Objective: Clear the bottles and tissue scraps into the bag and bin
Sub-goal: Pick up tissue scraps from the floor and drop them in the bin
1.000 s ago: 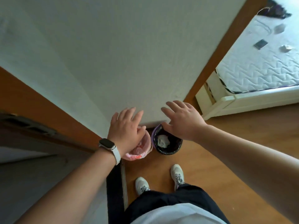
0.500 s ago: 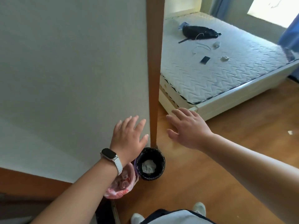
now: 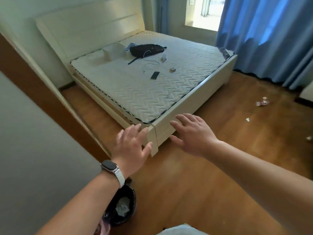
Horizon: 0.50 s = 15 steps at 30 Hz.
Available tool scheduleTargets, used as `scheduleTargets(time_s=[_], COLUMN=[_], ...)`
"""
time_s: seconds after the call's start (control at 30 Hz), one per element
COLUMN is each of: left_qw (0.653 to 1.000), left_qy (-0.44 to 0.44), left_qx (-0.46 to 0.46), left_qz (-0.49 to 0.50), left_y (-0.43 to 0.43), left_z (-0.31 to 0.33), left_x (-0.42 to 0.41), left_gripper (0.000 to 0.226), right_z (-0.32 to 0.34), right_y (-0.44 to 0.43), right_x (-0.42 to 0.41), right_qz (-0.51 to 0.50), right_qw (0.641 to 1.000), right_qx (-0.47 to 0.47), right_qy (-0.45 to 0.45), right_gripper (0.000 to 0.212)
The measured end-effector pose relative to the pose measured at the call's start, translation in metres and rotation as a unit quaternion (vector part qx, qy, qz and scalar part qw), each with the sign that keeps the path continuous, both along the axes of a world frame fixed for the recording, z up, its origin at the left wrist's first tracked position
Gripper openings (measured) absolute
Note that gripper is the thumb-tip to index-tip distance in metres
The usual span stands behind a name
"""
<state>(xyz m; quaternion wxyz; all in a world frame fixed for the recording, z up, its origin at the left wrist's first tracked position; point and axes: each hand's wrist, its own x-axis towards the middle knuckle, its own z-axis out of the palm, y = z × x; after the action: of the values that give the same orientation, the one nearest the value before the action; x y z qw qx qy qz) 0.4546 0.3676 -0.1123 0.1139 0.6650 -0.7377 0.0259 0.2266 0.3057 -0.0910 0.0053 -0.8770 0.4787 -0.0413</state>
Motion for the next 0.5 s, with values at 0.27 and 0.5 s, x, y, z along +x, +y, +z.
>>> scheduleTargets(time_s=[0.27, 0.5], left_qw=[0.993, 0.975], left_qy=[-0.032, -0.033], left_qx=[0.011, -0.004], left_qz=[-0.113, -0.218], left_y=[-0.072, -0.138], left_z=[0.015, 0.012], left_x=[-0.114, -0.19], left_gripper=[0.059, 0.052], right_z=[-0.001, -0.008], right_y=[-0.02, -0.024], right_x=[-0.129, -0.212], right_qz=[-0.137, -0.259], right_qw=[0.988, 0.963], right_qx=[-0.031, -0.031], right_qy=[-0.063, -0.067], right_gripper=[0.058, 0.054])
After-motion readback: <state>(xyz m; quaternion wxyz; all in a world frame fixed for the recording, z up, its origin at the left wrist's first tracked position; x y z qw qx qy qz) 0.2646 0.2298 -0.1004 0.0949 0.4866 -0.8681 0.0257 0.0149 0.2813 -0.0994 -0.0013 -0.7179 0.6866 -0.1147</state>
